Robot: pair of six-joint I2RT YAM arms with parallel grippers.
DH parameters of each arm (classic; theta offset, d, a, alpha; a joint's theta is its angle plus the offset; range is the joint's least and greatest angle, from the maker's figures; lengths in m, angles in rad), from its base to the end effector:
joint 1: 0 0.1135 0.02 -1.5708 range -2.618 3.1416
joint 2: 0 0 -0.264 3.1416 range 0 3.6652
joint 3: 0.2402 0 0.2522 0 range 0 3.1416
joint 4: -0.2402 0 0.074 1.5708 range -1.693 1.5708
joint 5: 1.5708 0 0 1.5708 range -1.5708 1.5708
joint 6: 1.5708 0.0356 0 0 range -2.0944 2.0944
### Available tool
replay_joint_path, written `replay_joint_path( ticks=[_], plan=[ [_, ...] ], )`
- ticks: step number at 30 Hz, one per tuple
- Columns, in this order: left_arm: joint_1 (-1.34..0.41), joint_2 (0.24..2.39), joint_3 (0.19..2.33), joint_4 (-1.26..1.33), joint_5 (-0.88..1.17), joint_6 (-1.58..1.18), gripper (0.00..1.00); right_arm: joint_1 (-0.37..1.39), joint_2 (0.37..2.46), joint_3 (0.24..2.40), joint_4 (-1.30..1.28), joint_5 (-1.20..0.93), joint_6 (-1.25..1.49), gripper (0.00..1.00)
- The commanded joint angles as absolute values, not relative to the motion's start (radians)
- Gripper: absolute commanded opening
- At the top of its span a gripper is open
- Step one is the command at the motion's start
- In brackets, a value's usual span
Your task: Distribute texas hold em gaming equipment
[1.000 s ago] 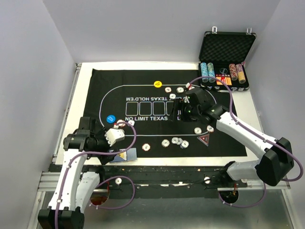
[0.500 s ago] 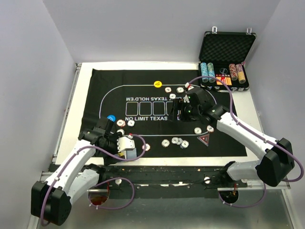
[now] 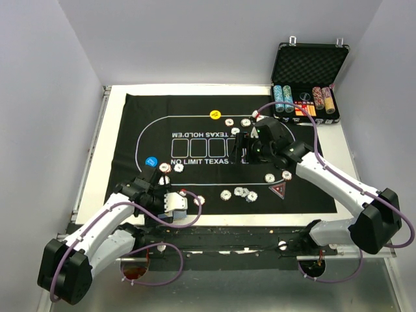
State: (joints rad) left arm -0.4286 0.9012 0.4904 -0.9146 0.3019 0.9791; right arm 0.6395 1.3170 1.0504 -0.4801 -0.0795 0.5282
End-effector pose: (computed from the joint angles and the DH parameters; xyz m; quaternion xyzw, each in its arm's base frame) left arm 0.1147 -0.0640 0.1729 0.6490 0.7361 -0.1107 0.1570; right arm 0.2279 0.1731 0.2880 -0.0668 0.9133 0.2510 0.3138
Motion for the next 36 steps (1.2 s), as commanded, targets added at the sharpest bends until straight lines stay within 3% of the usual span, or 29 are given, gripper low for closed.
replay_joint_path(
  ticks=[1,8,14,23,30,36],
  plan=[
    [-0.454,0.908,0.472,-0.845,0.296,0.973,0.99,0.637,1.33,1.088,-0.492,-0.066,0.508,0.88],
    [-0.472,0.959,0.448,-0.812,0.295,0.971,0.99,0.637,1.341,1.106,-0.508,-0.057,0.506,0.88],
    [-0.477,0.934,0.393,-0.776,0.27,0.985,0.92,0.637,1.351,1.121,-0.522,-0.045,0.503,0.88],
    [-0.477,0.861,0.459,-0.833,0.31,0.963,0.57,0.637,1.355,1.121,-0.525,-0.055,0.518,0.87],
    [-0.477,0.816,0.567,-0.942,0.365,0.93,0.52,0.637,1.319,1.063,-0.473,-0.136,0.554,0.87],
    [-0.477,0.831,0.696,-1.06,0.391,0.93,0.49,0.637,1.295,0.965,-0.316,-0.334,0.665,0.89]
  ],
)
